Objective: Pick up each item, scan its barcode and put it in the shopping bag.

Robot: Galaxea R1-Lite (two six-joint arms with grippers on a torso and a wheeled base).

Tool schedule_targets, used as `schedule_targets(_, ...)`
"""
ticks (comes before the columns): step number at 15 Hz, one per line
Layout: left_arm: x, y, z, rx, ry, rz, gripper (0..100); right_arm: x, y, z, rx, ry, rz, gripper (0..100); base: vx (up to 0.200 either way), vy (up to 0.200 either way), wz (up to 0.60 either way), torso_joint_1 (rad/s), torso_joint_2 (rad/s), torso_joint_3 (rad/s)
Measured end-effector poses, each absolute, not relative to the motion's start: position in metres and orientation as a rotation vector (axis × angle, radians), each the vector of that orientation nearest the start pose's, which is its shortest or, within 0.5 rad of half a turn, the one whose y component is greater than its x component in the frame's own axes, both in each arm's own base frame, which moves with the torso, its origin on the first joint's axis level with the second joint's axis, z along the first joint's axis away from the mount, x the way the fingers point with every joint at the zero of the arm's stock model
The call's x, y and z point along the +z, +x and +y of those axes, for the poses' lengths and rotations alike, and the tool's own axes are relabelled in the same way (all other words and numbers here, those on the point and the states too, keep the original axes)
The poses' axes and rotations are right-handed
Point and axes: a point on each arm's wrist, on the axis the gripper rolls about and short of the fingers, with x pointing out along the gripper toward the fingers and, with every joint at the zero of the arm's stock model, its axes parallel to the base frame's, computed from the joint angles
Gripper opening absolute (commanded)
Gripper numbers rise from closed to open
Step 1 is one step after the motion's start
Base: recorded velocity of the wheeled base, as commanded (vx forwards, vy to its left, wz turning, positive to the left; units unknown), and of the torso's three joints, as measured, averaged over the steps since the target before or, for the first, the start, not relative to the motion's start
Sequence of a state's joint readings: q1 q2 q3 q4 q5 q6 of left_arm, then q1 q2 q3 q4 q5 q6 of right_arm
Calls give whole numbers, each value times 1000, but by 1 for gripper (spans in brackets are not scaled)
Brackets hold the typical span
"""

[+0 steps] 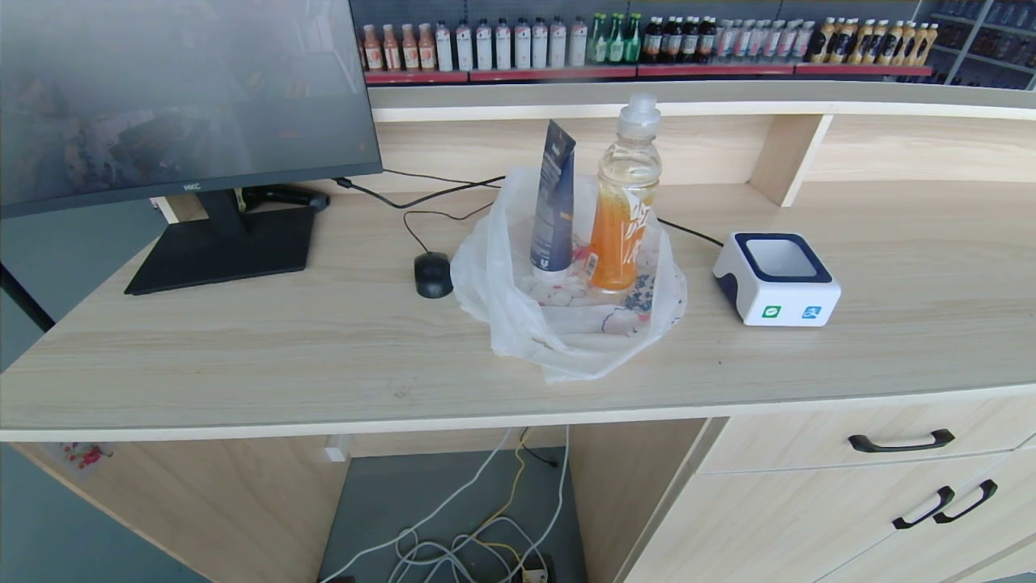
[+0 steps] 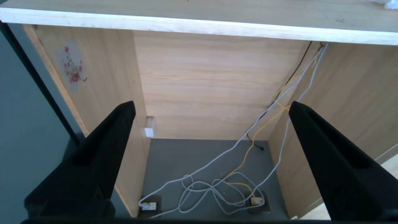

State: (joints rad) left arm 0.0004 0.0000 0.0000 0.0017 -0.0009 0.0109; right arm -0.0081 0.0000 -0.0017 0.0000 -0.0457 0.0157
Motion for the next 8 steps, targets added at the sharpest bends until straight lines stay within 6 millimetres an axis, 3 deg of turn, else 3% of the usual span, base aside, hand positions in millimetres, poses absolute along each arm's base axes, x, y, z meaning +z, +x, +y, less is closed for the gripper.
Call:
schedule_targets(5, 75, -23, 0, 1, -4, 2, 100, 76, -23, -1, -54, 16, -2, 100, 0, 0, 0, 0, 0, 0)
schedule_targets(6, 75, -23, 0, 1, -5, 2, 100, 76, -23, -1, -54, 16, -2, 100, -200, 0, 0, 2, 7, 2)
schedule_targets(8, 75, -23, 0, 1, -5, 2, 100, 76, -23, -1, -54, 16, -2, 100, 0, 0, 0, 0, 0, 0)
